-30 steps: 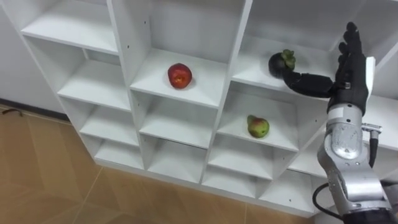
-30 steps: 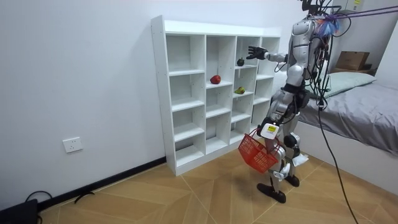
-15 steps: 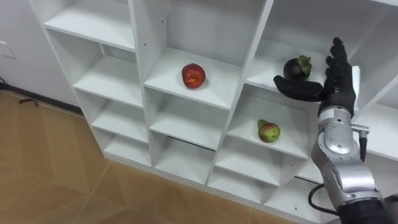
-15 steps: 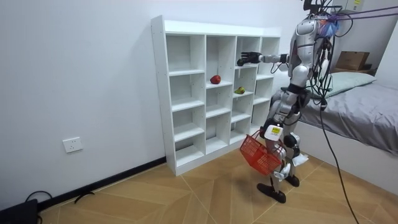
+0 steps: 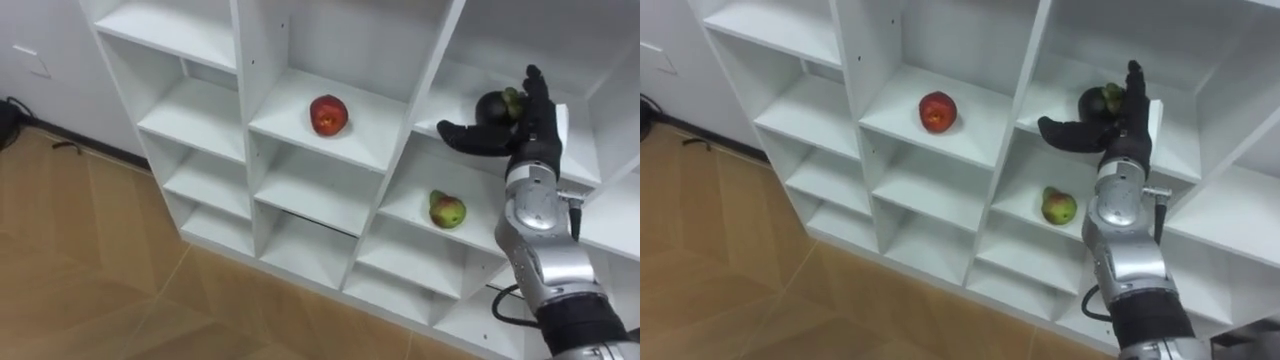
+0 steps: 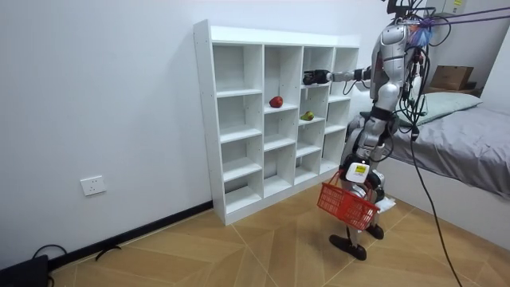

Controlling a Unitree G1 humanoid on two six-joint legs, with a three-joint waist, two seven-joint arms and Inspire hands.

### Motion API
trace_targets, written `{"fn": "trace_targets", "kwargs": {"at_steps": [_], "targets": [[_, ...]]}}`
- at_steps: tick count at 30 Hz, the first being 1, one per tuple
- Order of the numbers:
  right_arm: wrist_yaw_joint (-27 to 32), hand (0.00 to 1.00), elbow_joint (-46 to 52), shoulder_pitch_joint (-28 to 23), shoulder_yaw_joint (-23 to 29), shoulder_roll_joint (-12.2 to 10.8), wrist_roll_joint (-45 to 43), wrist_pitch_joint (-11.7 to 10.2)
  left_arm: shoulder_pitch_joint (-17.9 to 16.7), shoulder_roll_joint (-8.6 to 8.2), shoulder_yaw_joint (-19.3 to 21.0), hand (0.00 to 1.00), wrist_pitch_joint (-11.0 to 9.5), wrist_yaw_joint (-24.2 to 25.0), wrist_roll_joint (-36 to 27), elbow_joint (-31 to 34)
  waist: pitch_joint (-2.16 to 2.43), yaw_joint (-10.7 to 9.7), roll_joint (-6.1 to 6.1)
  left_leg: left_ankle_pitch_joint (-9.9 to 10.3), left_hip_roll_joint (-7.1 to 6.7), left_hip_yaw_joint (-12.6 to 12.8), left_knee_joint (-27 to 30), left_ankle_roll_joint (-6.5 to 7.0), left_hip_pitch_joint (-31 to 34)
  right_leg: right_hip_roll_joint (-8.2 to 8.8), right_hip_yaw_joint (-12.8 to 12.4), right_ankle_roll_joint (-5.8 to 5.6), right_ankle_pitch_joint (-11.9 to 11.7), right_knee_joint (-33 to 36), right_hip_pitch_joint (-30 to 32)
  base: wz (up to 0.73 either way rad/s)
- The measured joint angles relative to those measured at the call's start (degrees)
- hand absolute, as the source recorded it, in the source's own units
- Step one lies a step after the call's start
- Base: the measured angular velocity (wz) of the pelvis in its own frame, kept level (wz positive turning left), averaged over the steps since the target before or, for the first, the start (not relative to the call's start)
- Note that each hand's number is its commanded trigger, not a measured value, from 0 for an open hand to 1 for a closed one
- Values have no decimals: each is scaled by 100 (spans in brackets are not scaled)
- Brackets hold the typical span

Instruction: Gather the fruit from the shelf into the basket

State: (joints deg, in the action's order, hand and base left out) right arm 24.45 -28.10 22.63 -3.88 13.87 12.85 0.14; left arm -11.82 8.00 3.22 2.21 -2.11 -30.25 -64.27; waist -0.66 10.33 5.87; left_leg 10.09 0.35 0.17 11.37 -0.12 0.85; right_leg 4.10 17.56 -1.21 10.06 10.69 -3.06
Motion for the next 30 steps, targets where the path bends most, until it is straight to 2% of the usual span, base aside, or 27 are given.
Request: {"fn": "trace_targets", "kwargs": {"at_steps": [6, 14, 21, 26, 27, 28, 29, 30], "targets": [[76, 0, -382, 239, -11, 8, 2, 0, -1, 51, -11, 100, 9, -8, 5, 10, 10, -20, 69, 0, -9, -38, 1, 0, 58, 5, 82, 1, 0, -3, 13, 5], [228, 0, -564, 395, -20, 45, 158, -3, -10, 65, 6, 100, 25, 9, 126, 15, 13, -32, 74, -1, -11, -55, 3, -1, 75, 10, 135, 1, 0, -8, 12, 2], [203, 0, -1061, 665, -20, 426, 474, -66, -11, 114, 22, 100, 32, 35, 189, 9, 12, -33, 71, -8, -13, -58, 2, 2, 71, 15, 135, 1, 0, -8, 11, 0], [68, 0, -1309, 717, -21, 539, 465, -68, -17, 149, 8, 100, 47, 27, 165, 0, 14, -68, 76, -18, -15, -58, 18, 3, 63, 17, 133, 1, 0, -8, 6, 0], [25, 3, -1325, 718, -21, 574, 466, -61, -13, 156, 8, 100, 47, 21, 164, 7, 16, -65, 78, -18, -14, -59, 20, 3, 65, 17, 134, 1, 0, -8, 6, 0], [12, 22, -1345, 718, -21, 586, 463, -60, -13, 156, 8, 100, 48, 12, 164, 13, 16, -64, 78, -18, -14, -60, 22, 3, 66, 17, 134, 1, 0, -9, 6, 0], [-23, 60, -1368, 718, -21, 594, 423, -62, -13, 156, 8, 100, 53, 1, 163, 13, 16, -64, 78, -17, -14, -61, 22, 3, 68, 17, 134, 1, 0, -9, 7, 0], [-43, 71, -1378, 718, -20, 594, 372, -61, -11, 157, 9, 100, 78, -3, 163, 13, 16, -65, 77, -17, -14, -64, 22, 3, 70, 17, 134, 1, 0, -8, 7, 0]]}}
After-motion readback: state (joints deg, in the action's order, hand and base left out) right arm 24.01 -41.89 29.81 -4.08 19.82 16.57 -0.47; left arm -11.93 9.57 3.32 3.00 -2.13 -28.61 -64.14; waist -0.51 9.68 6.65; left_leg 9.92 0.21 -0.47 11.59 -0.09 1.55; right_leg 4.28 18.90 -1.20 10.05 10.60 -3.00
